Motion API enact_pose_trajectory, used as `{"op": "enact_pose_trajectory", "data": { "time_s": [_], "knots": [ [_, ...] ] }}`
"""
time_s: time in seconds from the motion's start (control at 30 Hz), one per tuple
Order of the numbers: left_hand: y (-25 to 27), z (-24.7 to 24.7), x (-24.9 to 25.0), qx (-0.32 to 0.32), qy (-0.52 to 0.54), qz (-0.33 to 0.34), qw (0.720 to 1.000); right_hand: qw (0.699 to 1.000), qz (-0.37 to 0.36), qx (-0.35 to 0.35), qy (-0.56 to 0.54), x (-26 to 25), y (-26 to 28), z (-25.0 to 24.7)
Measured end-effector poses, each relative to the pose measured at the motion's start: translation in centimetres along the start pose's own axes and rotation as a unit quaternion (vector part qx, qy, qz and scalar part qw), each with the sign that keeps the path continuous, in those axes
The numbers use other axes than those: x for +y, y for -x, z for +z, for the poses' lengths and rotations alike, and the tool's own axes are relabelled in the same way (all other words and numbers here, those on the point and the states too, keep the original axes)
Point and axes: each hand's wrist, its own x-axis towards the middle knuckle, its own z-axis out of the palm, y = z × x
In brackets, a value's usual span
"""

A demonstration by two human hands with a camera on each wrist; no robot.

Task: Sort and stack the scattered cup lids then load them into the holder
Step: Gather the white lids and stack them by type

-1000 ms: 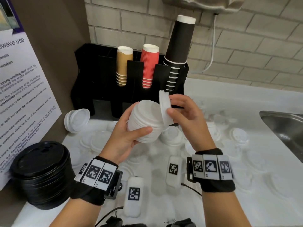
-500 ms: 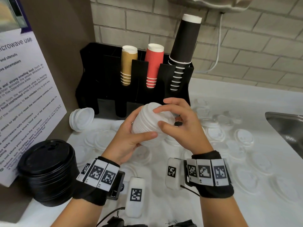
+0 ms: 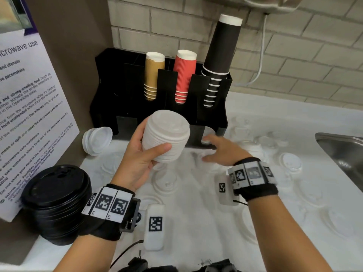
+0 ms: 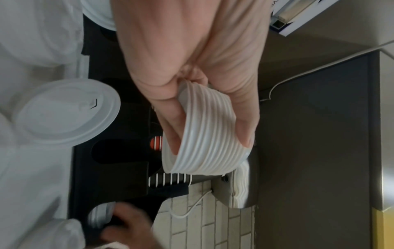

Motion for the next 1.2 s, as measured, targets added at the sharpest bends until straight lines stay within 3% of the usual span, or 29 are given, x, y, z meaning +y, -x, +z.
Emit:
{"op": "enact_pose_trajectory", "data": {
  "time_s": [0.1,0.27,0.33,0.53,0.63,0.77,0.83,1.03,1.2],
  "knots": [
    [-0.1,-0.1,0.4,0.004,-0.003,0.003,1.0,0.988,0.025,-0.08,0.126,-0.2,-1.8,1.8],
    [0.1,-0.3,0.5,0.0,-0.016,0.005,1.0,0.975,0.023,-0.095,0.2,-0.4,-3.1,2.3],
    [0.1,-0.5,0.5,0.005,-0.016,0.01,1.0,0.982,0.006,-0.077,0.175,-0.3,-2.9,1.3],
    [-0.1,-0.4,1.0,0.001,-0.014,0.011,1.0,0.996,-0.082,0.007,-0.04,-1.6,-1.7,-3.6],
    [-0.3,-0.2,0.9,0.0,-0.014,0.006,1.0,0.997,-0.045,0.014,0.058,-1.4,-2.2,-3.4],
    [-0.5,-0.2,0.6,0.0,-0.014,0.001,1.0,0.977,0.023,-0.119,0.176,-0.4,-3.1,-1.0],
    [-0.6,-0.3,0.5,0.002,-0.012,0.005,1.0,0.972,0.03,-0.143,0.184,-0.1,-3.5,-0.1],
    [-0.7,-0.4,0.6,0.0,-0.004,0.003,1.0,0.98,-0.007,-0.108,0.164,0.7,-3.9,1.8],
    [-1.0,-0.3,1.0,-0.005,0.011,-0.002,1.0,0.993,-0.023,-0.067,0.091,0.8,-3.0,0.5]
  ]
}}
